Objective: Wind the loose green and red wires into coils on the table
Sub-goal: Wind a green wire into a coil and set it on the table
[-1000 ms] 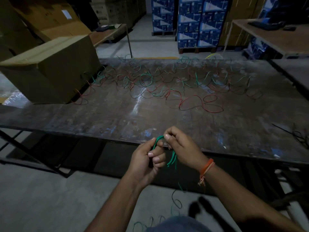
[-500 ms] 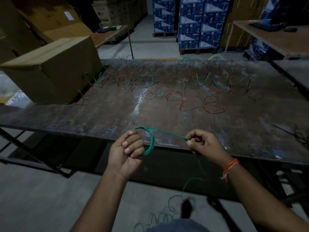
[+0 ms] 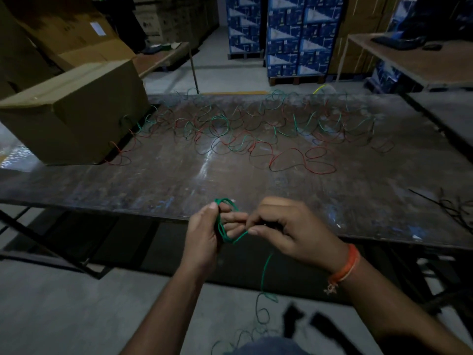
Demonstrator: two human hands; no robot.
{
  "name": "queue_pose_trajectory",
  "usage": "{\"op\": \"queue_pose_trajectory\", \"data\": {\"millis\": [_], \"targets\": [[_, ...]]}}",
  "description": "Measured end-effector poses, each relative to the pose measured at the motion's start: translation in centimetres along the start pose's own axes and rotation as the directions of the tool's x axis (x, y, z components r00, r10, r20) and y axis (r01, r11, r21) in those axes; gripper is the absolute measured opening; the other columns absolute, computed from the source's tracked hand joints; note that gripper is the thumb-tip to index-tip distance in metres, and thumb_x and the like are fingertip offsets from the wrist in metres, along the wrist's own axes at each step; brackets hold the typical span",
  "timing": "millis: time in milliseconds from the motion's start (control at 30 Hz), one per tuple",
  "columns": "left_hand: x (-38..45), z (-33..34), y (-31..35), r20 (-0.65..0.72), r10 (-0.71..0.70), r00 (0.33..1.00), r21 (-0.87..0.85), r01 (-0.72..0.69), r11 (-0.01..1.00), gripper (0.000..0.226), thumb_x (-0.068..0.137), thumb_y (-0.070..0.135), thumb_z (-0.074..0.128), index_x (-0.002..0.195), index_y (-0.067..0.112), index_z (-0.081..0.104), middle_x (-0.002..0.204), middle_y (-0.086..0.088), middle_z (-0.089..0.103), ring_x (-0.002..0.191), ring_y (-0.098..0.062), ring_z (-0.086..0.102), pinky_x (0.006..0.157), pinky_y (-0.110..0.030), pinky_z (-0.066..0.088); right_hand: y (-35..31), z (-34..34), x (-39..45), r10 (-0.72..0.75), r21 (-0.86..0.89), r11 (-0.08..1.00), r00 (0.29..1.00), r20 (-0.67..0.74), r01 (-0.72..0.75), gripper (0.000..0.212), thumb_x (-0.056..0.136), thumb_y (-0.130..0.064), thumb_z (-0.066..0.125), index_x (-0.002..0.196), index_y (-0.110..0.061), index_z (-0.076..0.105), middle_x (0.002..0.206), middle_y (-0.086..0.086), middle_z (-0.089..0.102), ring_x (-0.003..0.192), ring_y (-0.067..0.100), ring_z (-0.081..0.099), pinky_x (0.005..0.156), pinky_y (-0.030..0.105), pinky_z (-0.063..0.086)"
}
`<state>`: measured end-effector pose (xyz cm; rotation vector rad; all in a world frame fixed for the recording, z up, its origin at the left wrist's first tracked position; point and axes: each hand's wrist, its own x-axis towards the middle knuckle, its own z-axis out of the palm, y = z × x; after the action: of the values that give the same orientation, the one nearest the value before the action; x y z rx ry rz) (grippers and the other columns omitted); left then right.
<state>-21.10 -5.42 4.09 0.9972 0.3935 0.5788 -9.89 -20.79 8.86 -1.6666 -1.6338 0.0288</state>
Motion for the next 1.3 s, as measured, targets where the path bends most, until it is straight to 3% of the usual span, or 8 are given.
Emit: {"op": "queue_pose_trajectory", "data": {"millis": [233, 500, 600, 733, 800, 933, 1067, 1300], "targets": [[-1.6, 1.2, -0.7, 0.194, -0.051, 0.980, 0.165, 0.018, 0.986, 0.031, 0.102, 0.022, 0.040, 0.082, 0.005, 0.056, 0.050, -0.010, 0.048, 0.037, -0.014, 0.039, 0.041, -0.021, 0.033, 0.5, -0.3, 2.8, 0.036, 0.034, 0.999, 0.995, -0.092, -0.033, 0.001, 0.090, -0.014, 0.074, 0.091, -0.013, 0.073, 0.082, -0.006, 0.064, 0.079, 0.006, 0.060, 0.069, 0.021, 0.047], [-1.9, 0.6, 0.0, 0.258, -0.261, 0.930, -0.270, 0.329, 0.905, 0.029, 0.097, 0.024, 0.038, 0.075, 0.013, 0.053, 0.045, 0.010, 0.026, 0.036, -0.002, 0.021, 0.036, -0.017, 0.014, 3.9, 2.2, 1.6, 0.305, 0.240, 0.931, 0.947, -0.099, -0.275, 0.015, 0.097, -0.021, 0.065, 0.108, -0.016, 0.073, 0.100, -0.003, 0.071, 0.096, 0.008, 0.066, 0.083, 0.024, 0.053], [-1.7, 0.3, -0.2, 0.260, -0.279, 0.925, -0.365, 0.361, 0.858, 0.029, 0.100, 0.023, 0.036, 0.074, 0.016, 0.047, 0.045, 0.010, 0.027, 0.035, -0.001, 0.023, 0.034, -0.015, 0.015, 4.3, 3.8, 0.7, 0.394, 0.365, 0.846, 0.917, 0.061, -0.388, 0.039, 0.102, -0.042, 0.048, 0.116, -0.013, 0.070, 0.107, 0.001, 0.072, 0.104, 0.018, 0.067, 0.093, 0.043, 0.052], [-1.7, 0.6, -0.5, 0.217, -0.274, 0.937, -0.415, 0.343, 0.843, 0.028, 0.100, 0.022, 0.036, 0.074, 0.015, 0.046, 0.044, 0.010, 0.029, 0.033, -0.001, 0.025, 0.032, -0.015, 0.018, 3.9, 5.3, 0.3, 0.460, 0.512, 0.732, 0.881, 0.116, -0.449, 0.042, 0.101, -0.044, 0.044, 0.089, -0.008, 0.060, 0.074, -0.002, 0.060, 0.070, 0.021, 0.049, 0.068, 0.045, 0.040], [-1.8, 0.8, -0.7, 0.210, -0.284, 0.936, -0.425, 0.349, 0.835, 0.029, 0.100, 0.023, 0.036, 0.074, 0.015, 0.046, 0.044, 0.010, 0.029, 0.032, -0.002, 0.027, 0.031, -0.015, 0.020, 3.3, 5.9, 0.4, 0.550, 0.662, 0.584, 0.829, 0.103, -0.470, 0.033, 0.105, -0.031, 0.045, 0.082, -0.011, 0.055, 0.065, -0.004, 0.052, 0.062, 0.014, 0.047, 0.065, 0.035, 0.040], [-1.6, 0.6, -0.5, 0.259, -0.307, 0.916, -0.469, 0.397, 0.789, 0.027, 0.098, 0.023, 0.037, 0.073, 0.016, 0.045, 0.041, 0.011, 0.031, 0.030, -0.002, 0.029, 0.034, -0.017, 0.019, 2.1, 5.2, 1.0, 0.625, 0.890, 0.016, 0.700, 0.346, -0.455, 0.026, 0.105, -0.018, 0.044, 0.082, -0.010, 0.051, 0.059, 0.000, 0.040, 0.049, 0.011, 0.042, 0.055, 0.025, 0.043], [-1.5, 0.6, -0.3, 0.284, -0.317, 0.905, -0.486, 0.421, 0.766, 0.026, 0.096, 0.023, 0.041, 0.071, 0.017, 0.048, 0.041, 0.009, 0.030, 0.033, -0.003, 0.022, 0.040, -0.018, 0.015, 2.7, 3.8, 1.9, 0.571, 0.827, -0.126, 0.641, 0.512, -0.548, 0.020, 0.093, -0.022, 0.055, 0.078, -0.009, 0.056, 0.056, 0.000, 0.041, 0.046, 0.011, 0.040, 0.057, 0.028, 0.046], [-0.7, -0.8, 0.7, 0.254, -0.322, 0.912, -0.551, 0.410, 0.727, 0.022, 0.093, 0.016, 0.041, 0.072, 0.018, 0.047, 0.043, 0.008, 0.029, 0.041, -0.005, 0.013, 0.044, -0.019, 0.011, 5.1, 4.1, -0.3, 0.472, 0.831, 0.228, 0.804, 0.361, -0.507, 0.033, 0.088, -0.006, 0.067, 0.120, 0.004, 0.061, 0.086, 0.009, 0.068, 0.070, 0.016, 0.067, 0.062, 0.021, 0.054]]}}
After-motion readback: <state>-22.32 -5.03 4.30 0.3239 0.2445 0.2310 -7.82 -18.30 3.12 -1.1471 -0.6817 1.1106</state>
